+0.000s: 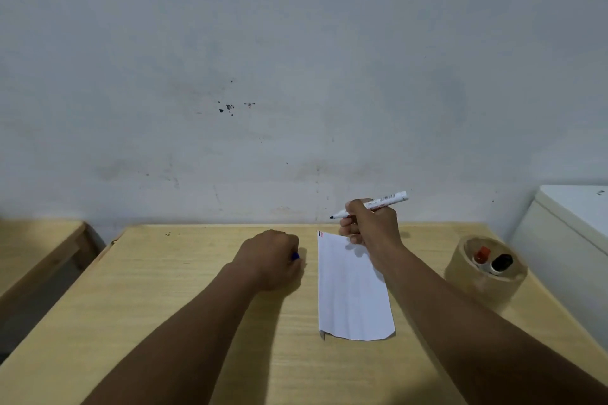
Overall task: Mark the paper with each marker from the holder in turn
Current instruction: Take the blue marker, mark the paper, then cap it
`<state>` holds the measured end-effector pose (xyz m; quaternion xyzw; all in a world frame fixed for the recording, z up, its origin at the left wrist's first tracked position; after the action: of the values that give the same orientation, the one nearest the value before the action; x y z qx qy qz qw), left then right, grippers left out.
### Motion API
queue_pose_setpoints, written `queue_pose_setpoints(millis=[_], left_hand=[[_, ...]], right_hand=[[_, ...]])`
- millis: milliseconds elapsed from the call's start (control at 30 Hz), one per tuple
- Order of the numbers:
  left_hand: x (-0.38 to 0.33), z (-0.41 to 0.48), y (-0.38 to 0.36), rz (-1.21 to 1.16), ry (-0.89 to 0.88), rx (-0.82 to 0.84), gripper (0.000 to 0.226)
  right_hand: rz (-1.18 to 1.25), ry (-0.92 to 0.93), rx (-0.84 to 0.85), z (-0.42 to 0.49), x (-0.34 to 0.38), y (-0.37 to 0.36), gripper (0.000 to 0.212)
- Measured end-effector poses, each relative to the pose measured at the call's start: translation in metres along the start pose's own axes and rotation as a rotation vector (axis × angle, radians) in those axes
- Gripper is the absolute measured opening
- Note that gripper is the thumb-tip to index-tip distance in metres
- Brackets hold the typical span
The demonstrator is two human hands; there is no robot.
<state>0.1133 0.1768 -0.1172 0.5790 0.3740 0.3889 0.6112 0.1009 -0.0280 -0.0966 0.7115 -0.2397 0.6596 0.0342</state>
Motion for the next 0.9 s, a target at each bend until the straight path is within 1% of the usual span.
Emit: queue_pose_setpoints(millis=[133,233,367,467,567,667,900], left_hand=[[0.000,0.002,-0.003,0.037,-0.035,0.023,0.026],[0.002,0.004,0.000,-0.030,-0.004,0.044,0.034],[-0.004,0.005,0.002,-0.168,-0.008,-0.045,0.053],[-0.013,0.006,0.000,-0.154,-0.084,-0.068,0.065],[-0.014,0.009,0.000,-0.172,-0.093,-0.045,0.059],[-0.009,0.010,-0.002,-0.090,-0.110,-0.001,0.053],[-0.007,0.010,-0.009,-0.107,-0.105,0.026,0.051]], right_hand=[[-0.065,-0.023,0.074,0.011,-0.016,-0.003,0.010],[-0.077,-0.023,0.064,0.018,-0.026,-0.004,0.003],[-0.115,-0.010,0.038,0.023,-0.038,-0.002,0.005],[-0.183,0.031,0.040,0.024,-0.041,-0.003,0.005],[-0.237,0.055,0.052,0.025,-0.044,-0.003,0.007],[-0.284,0.071,0.052,0.027,-0.046,-0.002,0.010],[-0.419,0.132,0.040,0.029,-0.053,-0.001,0.008]])
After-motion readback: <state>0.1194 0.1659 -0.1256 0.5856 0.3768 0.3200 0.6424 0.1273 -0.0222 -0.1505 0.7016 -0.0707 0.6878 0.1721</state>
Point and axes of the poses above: each hand's wrist, its own z-axis towards the middle knuckle, its own y-axis out of the back of the hand, x = y × z, the point moved 2 cm from there along z, towards the middle knuckle, and after that the axes turned 10 degrees about z, right-handed, at the moved point
